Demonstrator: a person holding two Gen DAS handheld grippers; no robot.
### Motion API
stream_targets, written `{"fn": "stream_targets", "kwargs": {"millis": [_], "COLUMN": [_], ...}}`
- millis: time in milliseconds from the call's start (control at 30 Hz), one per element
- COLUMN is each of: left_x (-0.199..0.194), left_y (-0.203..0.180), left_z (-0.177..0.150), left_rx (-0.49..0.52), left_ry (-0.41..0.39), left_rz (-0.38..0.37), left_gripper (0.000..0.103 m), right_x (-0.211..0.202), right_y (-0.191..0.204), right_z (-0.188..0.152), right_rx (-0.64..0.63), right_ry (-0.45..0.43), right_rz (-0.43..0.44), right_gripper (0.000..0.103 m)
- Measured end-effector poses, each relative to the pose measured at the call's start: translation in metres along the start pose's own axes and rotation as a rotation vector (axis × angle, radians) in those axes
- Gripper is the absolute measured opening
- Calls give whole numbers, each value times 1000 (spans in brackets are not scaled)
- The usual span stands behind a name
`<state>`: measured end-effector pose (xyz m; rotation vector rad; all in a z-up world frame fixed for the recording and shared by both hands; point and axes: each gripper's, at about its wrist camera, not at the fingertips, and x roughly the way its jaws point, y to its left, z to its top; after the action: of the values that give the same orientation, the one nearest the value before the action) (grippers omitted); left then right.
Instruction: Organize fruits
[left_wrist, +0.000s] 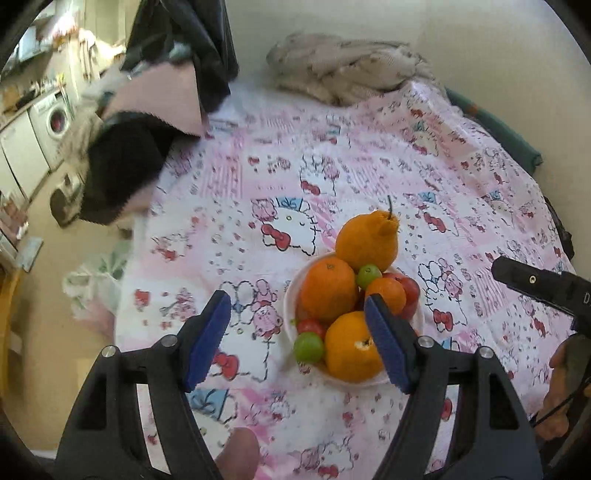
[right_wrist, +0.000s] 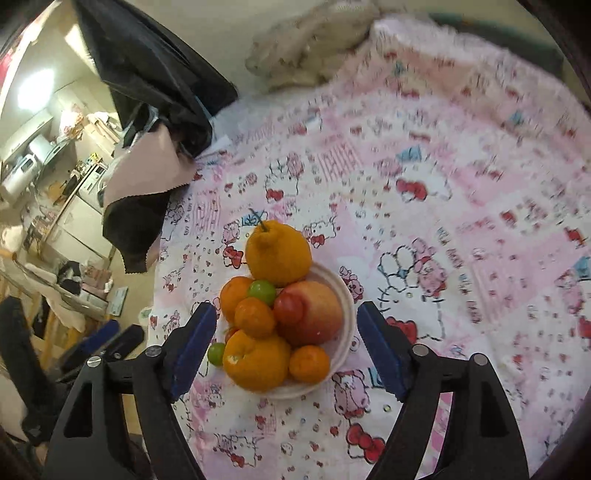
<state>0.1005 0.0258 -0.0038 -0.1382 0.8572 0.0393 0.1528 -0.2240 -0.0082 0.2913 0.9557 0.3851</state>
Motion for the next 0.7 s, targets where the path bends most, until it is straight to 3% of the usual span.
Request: {"fn": "stream_targets", "kwargs": {"millis": [167, 233, 300, 400, 700], "left_x": [-34, -46, -60, -71, -66], "left_y": [1, -1, -3, -2, -4], "left_z": [-15, -20, -28, -42, -72], "left_rx": [-1, 9, 17, 5, 27], "left_ry": [-51, -69, -108, -113, -89], "left_rz": [35, 47, 65, 56, 45], "left_gripper": [74, 85, 102, 103, 103], "right_x": [-36, -46, -55, -65, -58], "right_y": [17, 25, 35, 42, 48], "right_z": [-28, -39, -52, -74, -105], "right_rx": [-43, -75, -118, -153, -195], "right_ry": [-77, -97, -122, -168, -163], "right_rz": [-40, -53, -98, -132, -151], "right_gripper": [88, 88, 95, 103, 103]}}
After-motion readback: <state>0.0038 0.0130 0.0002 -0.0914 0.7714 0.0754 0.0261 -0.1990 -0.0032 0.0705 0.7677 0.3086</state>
